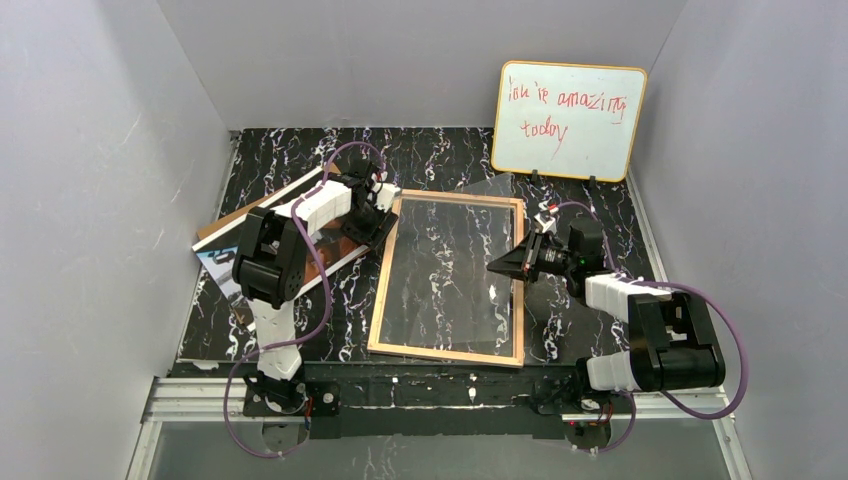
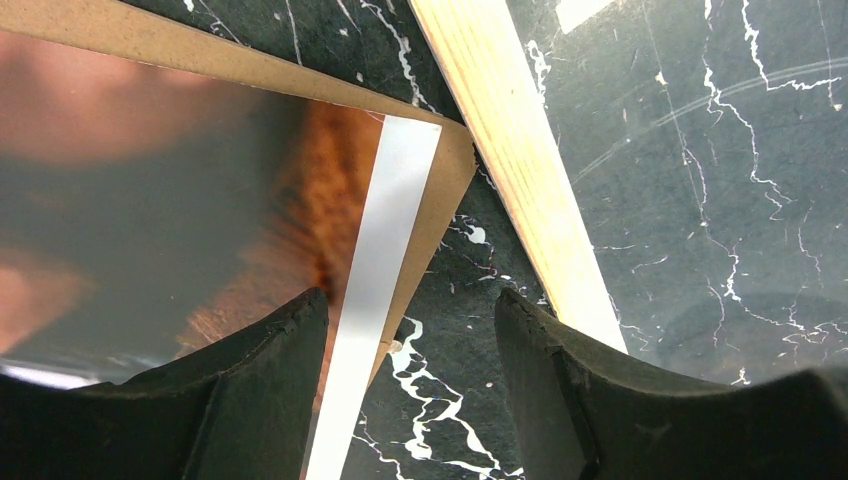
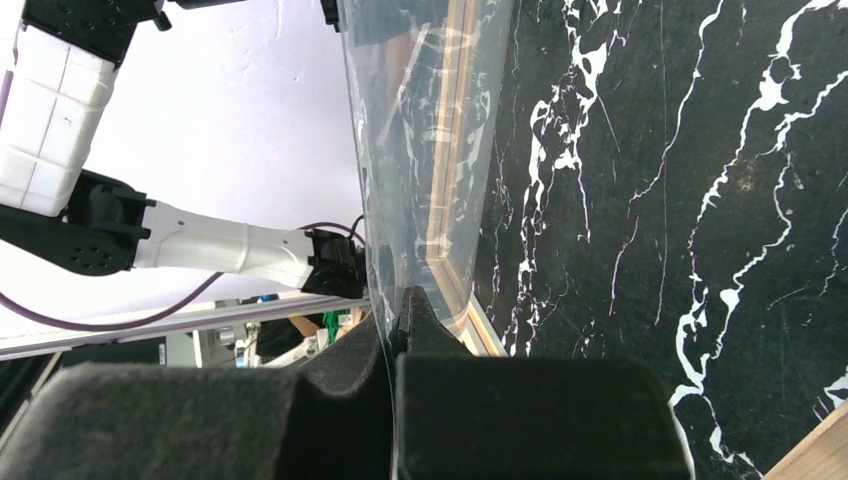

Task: Put the photo into the frame
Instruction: Place the photo frame item in the photo frame.

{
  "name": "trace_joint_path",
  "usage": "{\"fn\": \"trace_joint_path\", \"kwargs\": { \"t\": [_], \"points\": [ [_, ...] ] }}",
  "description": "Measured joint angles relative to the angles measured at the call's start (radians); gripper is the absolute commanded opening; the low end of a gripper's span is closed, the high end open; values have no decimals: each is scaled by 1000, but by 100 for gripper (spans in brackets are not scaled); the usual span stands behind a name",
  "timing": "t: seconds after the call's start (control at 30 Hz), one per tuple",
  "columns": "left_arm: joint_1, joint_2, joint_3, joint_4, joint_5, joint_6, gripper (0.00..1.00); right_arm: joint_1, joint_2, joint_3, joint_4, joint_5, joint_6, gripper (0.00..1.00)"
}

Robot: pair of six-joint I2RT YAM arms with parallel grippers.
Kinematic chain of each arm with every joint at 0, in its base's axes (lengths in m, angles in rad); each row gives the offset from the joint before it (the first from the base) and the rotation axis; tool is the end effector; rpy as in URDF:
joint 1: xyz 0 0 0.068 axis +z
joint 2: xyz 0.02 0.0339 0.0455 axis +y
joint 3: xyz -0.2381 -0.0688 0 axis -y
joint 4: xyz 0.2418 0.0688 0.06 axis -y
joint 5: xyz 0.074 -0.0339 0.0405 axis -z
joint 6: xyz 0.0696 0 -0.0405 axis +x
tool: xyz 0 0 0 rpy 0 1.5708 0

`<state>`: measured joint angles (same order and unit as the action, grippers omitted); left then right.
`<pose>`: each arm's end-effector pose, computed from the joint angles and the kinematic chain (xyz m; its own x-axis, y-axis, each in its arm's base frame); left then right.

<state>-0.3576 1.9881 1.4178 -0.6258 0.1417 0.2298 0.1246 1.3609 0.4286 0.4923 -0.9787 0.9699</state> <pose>0.3757 -0.1509 0.1181 -0.7589 0.5243 -0.3863 0.5831 0.8112 -0.0446 0.2555 0.0902 0.1399 -0.9106 0.3499 -0.2200 -0.1118 0.3040 0.9461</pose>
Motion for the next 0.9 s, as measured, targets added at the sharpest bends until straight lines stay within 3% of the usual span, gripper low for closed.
{"fn": "trace_joint_path", "kwargs": {
  "t": [0.37, 0.9],
  "points": [
    [-1, -5, -6, 5, 0, 5, 60, -1, 2, -33, 22, 2, 47, 1],
    [-1, -16, -25, 27, -2, 6, 59, -3, 36, 82, -328, 2, -132, 1]
  ]
}}
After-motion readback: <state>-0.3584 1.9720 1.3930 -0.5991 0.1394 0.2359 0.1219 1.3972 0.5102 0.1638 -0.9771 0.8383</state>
